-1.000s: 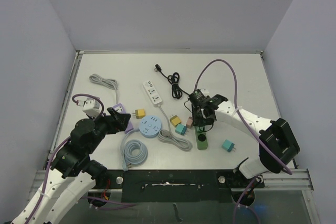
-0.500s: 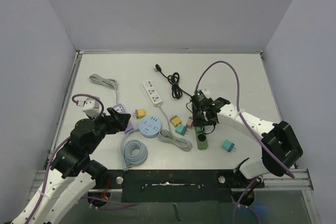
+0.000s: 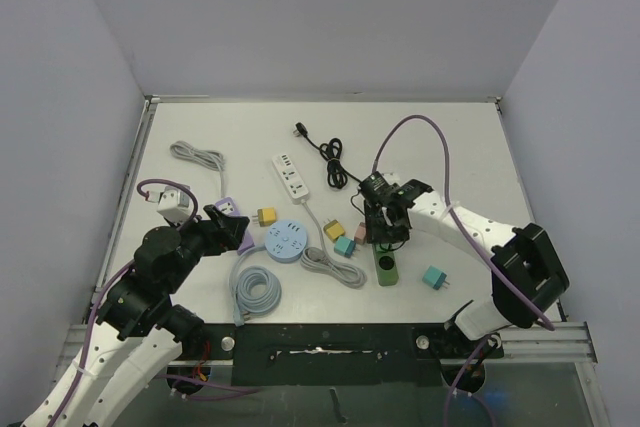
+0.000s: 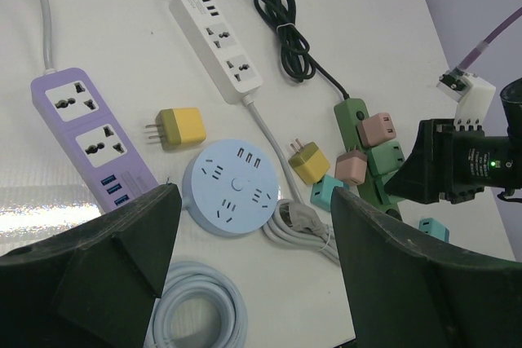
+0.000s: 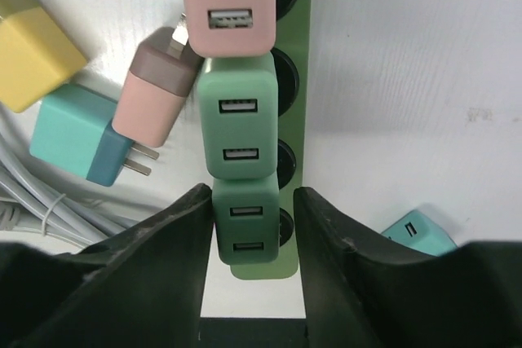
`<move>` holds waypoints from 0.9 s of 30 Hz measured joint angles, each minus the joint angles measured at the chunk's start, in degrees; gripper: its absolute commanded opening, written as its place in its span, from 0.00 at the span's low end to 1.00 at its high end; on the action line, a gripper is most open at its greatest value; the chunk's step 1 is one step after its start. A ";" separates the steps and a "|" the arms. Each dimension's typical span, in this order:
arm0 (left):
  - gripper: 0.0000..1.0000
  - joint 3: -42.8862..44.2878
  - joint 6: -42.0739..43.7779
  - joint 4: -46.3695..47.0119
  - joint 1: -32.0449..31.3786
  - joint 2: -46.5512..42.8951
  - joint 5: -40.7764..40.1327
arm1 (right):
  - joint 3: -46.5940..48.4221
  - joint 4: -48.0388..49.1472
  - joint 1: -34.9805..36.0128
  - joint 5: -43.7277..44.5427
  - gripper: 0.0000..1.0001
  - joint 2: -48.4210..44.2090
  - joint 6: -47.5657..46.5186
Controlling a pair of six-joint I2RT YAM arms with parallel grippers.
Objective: Insert the plug
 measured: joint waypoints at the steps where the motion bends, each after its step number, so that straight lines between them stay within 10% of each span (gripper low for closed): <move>1: 0.73 0.00 0.00 0.00 0.00 0.00 0.00 | 0.11 -0.63 0.13 0.02 0.47 0.22 0.15; 11: 0.73 0.00 0.00 0.00 0.00 -0.09 0.02 | 0.28 -1.99 0.39 -0.94 0.02 1.22 0.33; 27: 0.73 -0.02 0.00 -0.02 0.00 -0.22 -0.44 | -8.24 7.45 -0.70 -4.15 0.00 -2.38 -1.42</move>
